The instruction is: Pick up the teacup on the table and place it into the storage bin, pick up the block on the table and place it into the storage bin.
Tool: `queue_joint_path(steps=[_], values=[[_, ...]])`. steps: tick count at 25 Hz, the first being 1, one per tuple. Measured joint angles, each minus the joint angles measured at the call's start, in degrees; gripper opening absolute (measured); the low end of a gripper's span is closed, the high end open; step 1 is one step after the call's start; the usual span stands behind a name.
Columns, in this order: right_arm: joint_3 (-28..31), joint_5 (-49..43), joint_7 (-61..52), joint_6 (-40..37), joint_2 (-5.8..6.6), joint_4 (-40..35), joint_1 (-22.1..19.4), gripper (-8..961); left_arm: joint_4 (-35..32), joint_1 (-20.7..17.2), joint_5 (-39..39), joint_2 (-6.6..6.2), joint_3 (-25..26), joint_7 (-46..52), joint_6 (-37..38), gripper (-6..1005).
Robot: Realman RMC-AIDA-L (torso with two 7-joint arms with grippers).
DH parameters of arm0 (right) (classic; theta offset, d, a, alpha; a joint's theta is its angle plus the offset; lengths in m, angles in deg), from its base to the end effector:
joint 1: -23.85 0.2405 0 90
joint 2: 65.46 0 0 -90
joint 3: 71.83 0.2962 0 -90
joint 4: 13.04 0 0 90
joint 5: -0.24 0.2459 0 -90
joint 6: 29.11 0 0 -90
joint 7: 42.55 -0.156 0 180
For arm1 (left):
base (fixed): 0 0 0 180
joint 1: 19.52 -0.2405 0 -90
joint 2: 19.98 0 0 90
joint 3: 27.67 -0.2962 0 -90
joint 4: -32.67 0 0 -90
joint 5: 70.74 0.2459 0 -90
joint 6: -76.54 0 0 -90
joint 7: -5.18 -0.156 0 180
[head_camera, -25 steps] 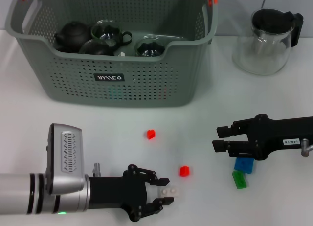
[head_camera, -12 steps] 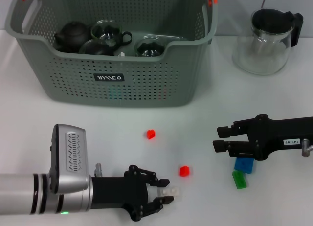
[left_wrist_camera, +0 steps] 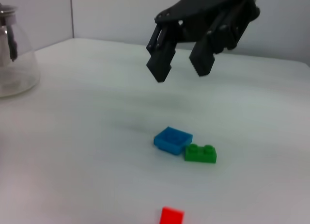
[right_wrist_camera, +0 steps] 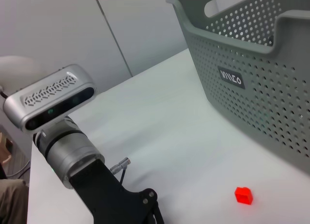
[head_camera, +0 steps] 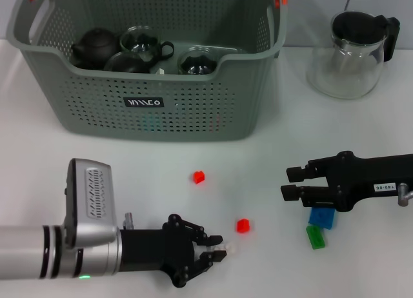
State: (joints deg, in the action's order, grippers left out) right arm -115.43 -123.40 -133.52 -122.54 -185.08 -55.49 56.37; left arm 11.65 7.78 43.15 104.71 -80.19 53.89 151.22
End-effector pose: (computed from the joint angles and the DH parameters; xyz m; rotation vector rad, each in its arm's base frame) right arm 0.2934 0.3769 -0.0382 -2.9172 0.7674 0.4997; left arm -0.3320 0.3067 -0.1597 -2.9078 -0.2684 -0.4841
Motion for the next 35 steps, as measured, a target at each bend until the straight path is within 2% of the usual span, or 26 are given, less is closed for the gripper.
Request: queue_joint_path(steps=[3, 6, 9, 12, 14, 15, 16, 17, 19, 21, 25, 30, 33, 35], values=[[0.00, 0.01, -0.14, 0.00, 0.00, 0.00, 0.06, 462, -2.42, -0.71, -0.02, -0.32, 1.06, 2.53, 5.00, 180], [0.01, 0.04, -0.21, 0.00, 0.11, 0.00, 0.11, 462, -9.22, -2.55, -0.05, -0.61, 4.27, 8.50, 14.17, 187], [0.01, 0.05, -0.19, 0.00, 0.17, 0.00, 0.18, 462, -17.99, -3.70, -0.50, -0.82, 11.98, 14.91, 24.40, 194], [0.01, 0.07, -0.05, 0.00, 0.17, 0.00, 0.29, 462, -23.97, -2.52, -5.27, -1.50, 23.10, 22.32, 32.87, 201], [0.01, 0.06, 0.01, 0.00, 0.10, 0.00, 0.31, 462, -25.17, -0.75, -11.92, -2.79, 29.95, 28.05, 35.52, 206], [0.01, 0.05, 0.03, 0.01, 0.06, 0.00, 0.32, 462, -25.30, 0.02, -14.30, -3.45, 31.53, 30.40, 35.89, 208], [0.00, 0.05, 0.03, 0.00, 0.00, 0.00, 0.33, 462, -25.30, 0.02, -14.30, -3.45, 31.53, 30.40, 35.89, 211], [0.00, 0.03, 0.04, 0.00, -0.03, 0.00, 0.33, 462, -25.50, 2.50, -19.04, -5.85, 33.45, 36.70, 34.85, 213], [0.00, 0.03, 0.04, 0.01, -0.09, 0.00, 0.35, 462, -25.96, 5.19, -19.60, -7.87, 32.95, 42.02, 31.53, 218], [0.00, 0.05, 0.03, 0.01, -0.10, 0.00, 0.39, 462, -26.75, 8.44, -16.94, -9.56, 30.70, 47.26, 24.90, 223], [0.00, 0.08, -0.11, 0.00, -0.09, 0.00, 0.49, 462, -28.37, 12.50, -7.25, -10.60, 21.96, 53.92, 9.17, 232], [0.00, 0.08, -0.11, 0.01, -0.16, 0.00, 0.52, 462, -29.03, 16.13, 10.17, -9.98, 8.42, 68.30, -9.09, 244], [0.00, 0.04, -0.02, 0.00, -0.17, 0.00, 0.52, 462, -29.50, 17.07, 16.71, -9.02, 4.73, 74.90, -13.84, 251], [0.01, 0.02, 0.03, 0.01, -0.17, 0.00, 0.52, 462, -31.04, 16.84, 17.54, -8.14, 4.30, 75.53, -14.62, 256]])
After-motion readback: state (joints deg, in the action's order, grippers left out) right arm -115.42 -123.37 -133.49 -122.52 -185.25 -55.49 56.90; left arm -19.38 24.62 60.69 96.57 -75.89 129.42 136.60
